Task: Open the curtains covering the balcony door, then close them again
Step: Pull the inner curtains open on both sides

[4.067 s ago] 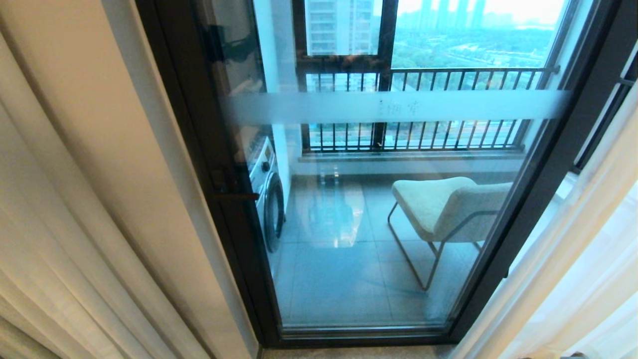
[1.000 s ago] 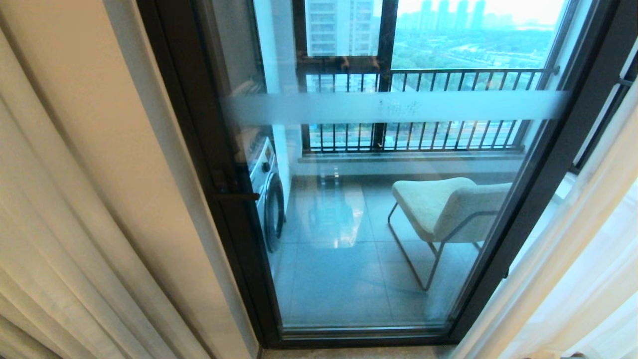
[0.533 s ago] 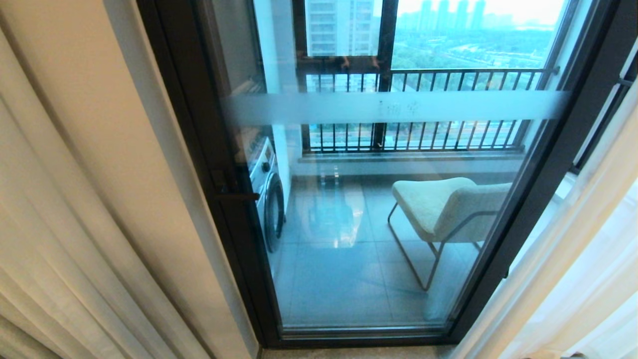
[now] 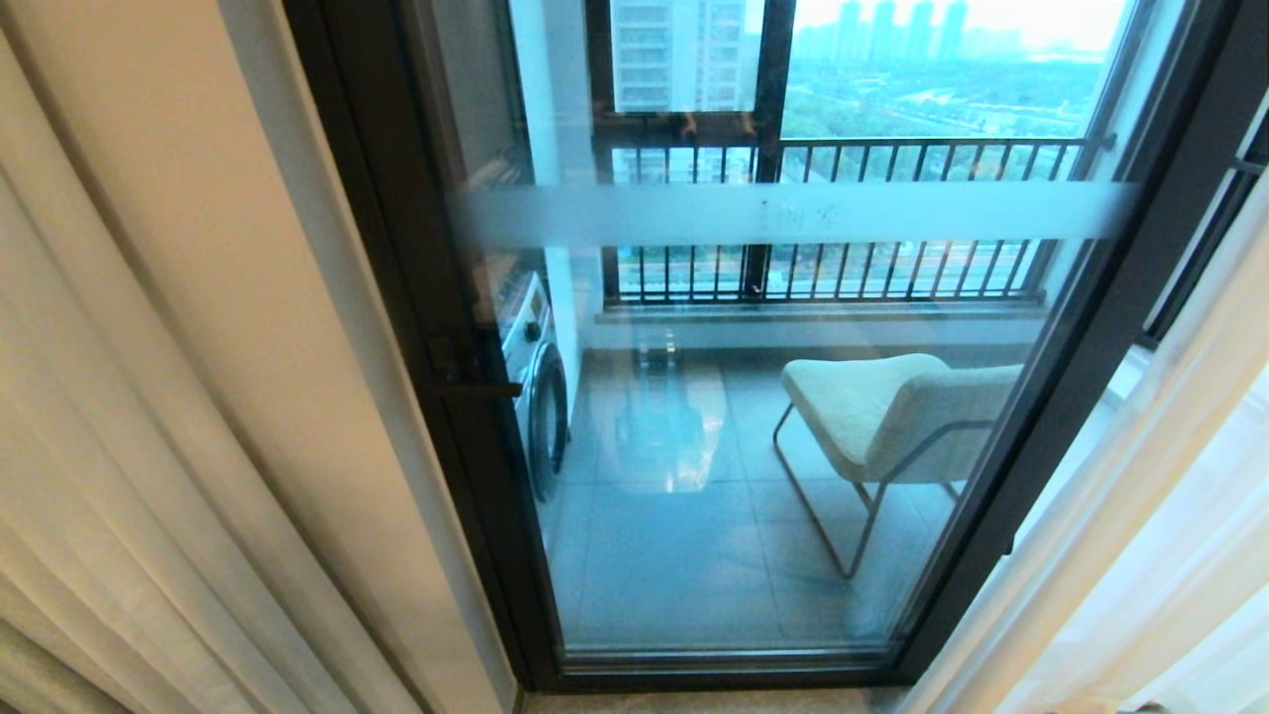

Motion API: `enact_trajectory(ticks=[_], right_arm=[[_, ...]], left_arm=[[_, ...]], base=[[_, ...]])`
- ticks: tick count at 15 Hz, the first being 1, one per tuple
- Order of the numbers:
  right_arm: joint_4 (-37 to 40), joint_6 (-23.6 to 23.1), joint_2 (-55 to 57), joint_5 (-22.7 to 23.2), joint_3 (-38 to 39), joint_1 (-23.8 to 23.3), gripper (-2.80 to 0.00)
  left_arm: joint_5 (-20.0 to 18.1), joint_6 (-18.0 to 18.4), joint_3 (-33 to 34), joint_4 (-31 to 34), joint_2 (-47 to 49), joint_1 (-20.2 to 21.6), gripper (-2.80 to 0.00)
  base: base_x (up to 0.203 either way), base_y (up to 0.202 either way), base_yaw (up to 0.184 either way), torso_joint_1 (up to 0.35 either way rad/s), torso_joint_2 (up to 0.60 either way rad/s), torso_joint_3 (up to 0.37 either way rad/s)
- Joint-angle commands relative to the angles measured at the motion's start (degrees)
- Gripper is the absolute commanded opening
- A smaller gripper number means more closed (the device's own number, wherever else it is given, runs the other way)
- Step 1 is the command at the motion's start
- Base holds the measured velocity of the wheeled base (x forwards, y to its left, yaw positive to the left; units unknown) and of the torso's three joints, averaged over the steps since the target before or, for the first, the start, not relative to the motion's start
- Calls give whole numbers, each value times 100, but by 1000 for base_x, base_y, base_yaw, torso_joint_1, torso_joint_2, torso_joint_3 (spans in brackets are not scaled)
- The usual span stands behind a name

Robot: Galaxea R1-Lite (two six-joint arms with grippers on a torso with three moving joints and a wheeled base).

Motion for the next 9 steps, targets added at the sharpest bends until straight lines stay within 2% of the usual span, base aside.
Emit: enact_trajectory(ticks=[1,9], right_arm=[[5,-5,2,9,0,0,-280],[-3,-29,2,5,0,0,-280]], left_arm=[[-4,0,1,-2,-2,-1,-280],[-11,0,1,-2,-2,1,-280]], base=[[2,-63,13,0,3,0],[0,-181,0,2,2,3]])
